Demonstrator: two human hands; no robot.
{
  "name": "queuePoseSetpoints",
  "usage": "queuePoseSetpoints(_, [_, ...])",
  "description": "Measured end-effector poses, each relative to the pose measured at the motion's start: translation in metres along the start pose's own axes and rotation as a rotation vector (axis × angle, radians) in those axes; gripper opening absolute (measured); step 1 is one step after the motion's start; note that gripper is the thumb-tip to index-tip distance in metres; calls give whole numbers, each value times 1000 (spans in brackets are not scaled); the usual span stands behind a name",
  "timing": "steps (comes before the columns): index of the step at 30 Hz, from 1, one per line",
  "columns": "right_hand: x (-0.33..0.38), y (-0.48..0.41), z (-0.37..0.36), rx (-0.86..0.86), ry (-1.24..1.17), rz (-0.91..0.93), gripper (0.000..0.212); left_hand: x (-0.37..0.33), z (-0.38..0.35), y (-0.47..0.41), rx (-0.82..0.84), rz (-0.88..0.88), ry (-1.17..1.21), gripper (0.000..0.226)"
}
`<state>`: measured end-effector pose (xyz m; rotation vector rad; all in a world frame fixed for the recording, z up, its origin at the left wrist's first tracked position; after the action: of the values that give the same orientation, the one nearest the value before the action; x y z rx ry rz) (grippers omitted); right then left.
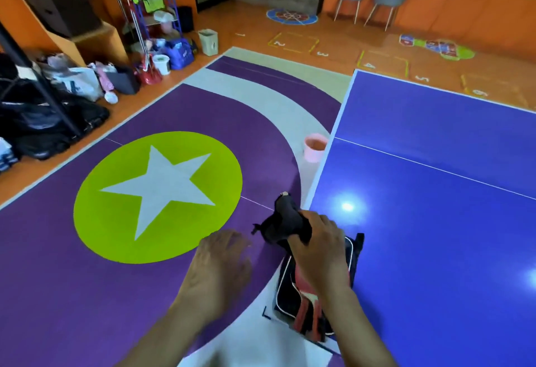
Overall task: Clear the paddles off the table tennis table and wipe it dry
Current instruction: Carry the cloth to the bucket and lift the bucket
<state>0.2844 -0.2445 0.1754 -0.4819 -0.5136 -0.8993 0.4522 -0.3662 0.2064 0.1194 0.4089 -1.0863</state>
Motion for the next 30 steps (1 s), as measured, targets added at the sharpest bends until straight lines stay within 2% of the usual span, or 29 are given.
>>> queuePoseSetpoints(4, [70,4,-41,46,55,-1,34,60,40,-3,35,1,-47,45])
queuePoseSetpoints(7, [104,7,-66,71,53,-11,34,100,52,-6,105,5,-56,44])
queuePoseSetpoints(14, [134,-31,-99,51,69,-92,30,164,58,-56,91,-64,-20,51])
queuePoseSetpoints(17, [140,-72,-123,19,26,-153,32,191,58,-100,76,-82,-22,48])
queuePoseSetpoints(22, [149,-167,-165,-22,-80,-220,29,229,55,-191,160,-95,-35,56])
queuePoseSetpoints(26, [155,-238,-192,-34,-118,-297,30,254,67,-260,165,-142,-108,38])
queuePoseSetpoints(30, [169,-314,-208,-6,-127,-292,30,280,85,-342,129,-158,-155,40])
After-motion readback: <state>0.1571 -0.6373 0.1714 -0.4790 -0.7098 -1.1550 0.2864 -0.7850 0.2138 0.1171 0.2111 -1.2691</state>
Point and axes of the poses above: each hand's wrist, its own y-axis away from the middle knuckle, its own z-axis out of the back of the hand, x = y × z, the point moved 3 cm from there along -y, towards the middle knuckle, and after that the axes turned 2 degrees about -y, right-handed, at the moved point
